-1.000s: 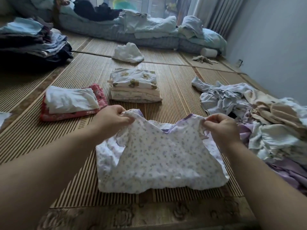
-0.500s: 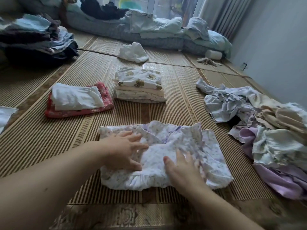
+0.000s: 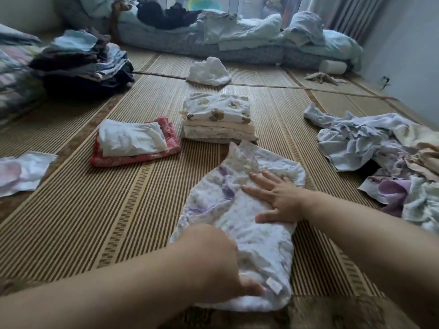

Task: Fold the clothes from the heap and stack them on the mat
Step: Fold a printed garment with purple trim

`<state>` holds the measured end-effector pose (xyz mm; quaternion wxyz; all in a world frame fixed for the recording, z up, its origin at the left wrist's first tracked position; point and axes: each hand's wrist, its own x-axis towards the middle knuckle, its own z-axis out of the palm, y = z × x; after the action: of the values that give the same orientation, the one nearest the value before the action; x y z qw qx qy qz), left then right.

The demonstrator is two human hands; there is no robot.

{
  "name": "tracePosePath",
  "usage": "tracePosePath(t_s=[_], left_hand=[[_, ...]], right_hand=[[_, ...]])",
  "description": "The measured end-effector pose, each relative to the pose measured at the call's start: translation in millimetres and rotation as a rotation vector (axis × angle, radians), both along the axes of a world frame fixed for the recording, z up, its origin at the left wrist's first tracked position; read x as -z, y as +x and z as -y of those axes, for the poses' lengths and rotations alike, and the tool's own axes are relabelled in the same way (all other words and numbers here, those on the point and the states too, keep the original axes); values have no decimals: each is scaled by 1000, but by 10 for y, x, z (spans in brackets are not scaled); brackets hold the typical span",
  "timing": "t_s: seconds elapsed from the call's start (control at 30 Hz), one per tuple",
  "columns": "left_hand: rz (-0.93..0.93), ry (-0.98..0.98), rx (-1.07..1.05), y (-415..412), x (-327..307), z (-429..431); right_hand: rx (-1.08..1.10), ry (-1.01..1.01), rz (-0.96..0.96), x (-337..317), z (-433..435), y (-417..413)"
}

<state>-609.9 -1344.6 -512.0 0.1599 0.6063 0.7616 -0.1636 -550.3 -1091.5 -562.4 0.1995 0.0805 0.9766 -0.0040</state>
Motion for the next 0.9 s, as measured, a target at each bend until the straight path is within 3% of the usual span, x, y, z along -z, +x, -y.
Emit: tracePosePath(t_s=[0.07, 0.13, 0.23, 0.33, 0.47, 0.6, 0.73, 0.8, 0.9], left_hand=[[72, 20, 15, 19, -33, -3], [81, 113, 36, -147, -51, 9], [114, 112, 178, -603, 13, 91], [285, 10, 262, -818, 138, 270], [292, 57, 318, -800, 314, 561], [238, 135, 323, -801, 386, 740], [283, 326, 293, -722, 421, 780], [333, 371, 258, -684, 404, 823], [493, 413, 101, -602, 321, 893]], right_hand=[[-32, 44, -18, -117, 14, 24], [-19, 28, -191, -199, 200, 174], [35, -275, -529, -199, 664, 627], [-7, -383, -437, -66, 1096, 1076], [12, -271, -200, 9, 1347, 1207], [45, -279, -351, -24, 1330, 1300], [-85, -195, -625, -130, 1414, 1368], [-29, -342, -695, -245, 1475, 1356], [154, -604, -648, -365, 1502, 1361]])
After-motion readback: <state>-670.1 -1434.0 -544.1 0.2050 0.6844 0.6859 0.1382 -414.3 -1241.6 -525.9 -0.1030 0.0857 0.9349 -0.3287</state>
